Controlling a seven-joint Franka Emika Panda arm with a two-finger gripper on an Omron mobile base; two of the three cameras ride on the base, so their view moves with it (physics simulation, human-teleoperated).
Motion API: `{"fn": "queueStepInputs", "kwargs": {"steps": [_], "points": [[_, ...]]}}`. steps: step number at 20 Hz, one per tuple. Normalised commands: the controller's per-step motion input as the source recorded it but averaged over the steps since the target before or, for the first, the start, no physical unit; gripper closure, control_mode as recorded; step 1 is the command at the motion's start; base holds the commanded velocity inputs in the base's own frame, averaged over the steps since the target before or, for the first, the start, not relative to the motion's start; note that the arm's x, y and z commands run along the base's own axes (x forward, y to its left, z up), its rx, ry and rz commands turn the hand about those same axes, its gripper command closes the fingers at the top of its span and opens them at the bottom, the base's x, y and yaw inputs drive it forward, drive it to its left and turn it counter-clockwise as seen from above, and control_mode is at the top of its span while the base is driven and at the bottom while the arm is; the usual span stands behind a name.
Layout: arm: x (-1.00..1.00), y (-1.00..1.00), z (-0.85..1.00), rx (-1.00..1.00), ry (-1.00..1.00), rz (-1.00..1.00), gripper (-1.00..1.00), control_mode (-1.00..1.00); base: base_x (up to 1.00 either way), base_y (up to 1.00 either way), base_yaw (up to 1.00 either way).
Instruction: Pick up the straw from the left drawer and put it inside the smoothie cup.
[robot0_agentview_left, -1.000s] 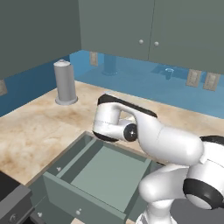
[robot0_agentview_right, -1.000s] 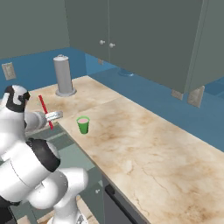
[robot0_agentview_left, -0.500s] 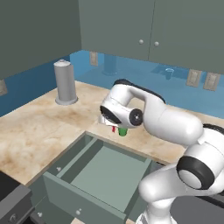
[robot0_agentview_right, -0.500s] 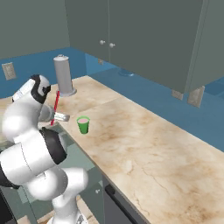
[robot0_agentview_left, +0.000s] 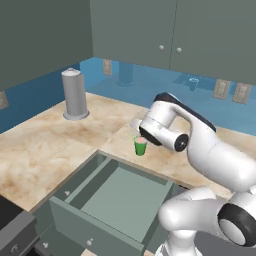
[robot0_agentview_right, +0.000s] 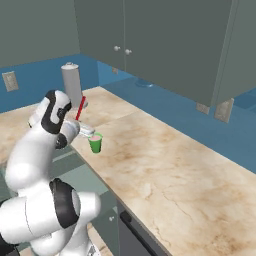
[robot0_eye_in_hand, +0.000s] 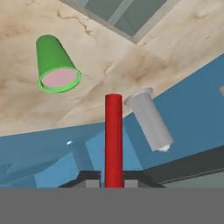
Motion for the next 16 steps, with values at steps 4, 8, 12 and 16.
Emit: {"fn": "queueStepInputs", "kwargs": {"steps": [4,8,12,16], "points": [[0.00,-0.04,0.00,-0.03,-0.35,-0.10,1.00,-1.00,0.00,0.00,0.00],[0.09,-0.07,0.00,-0.10,-0.07,-0.11,1.00,-1.00,0.00,0.00,0.00],[0.21,0.00,-0.09,-0.16,0.00,-0.10,1.00,-1.00,0.00,0.00,0.00],[0.30,0.00,-0.31,-0.19,0.05,-0.08,1.00,-1.00,0.00,0.00,0.00]]}}
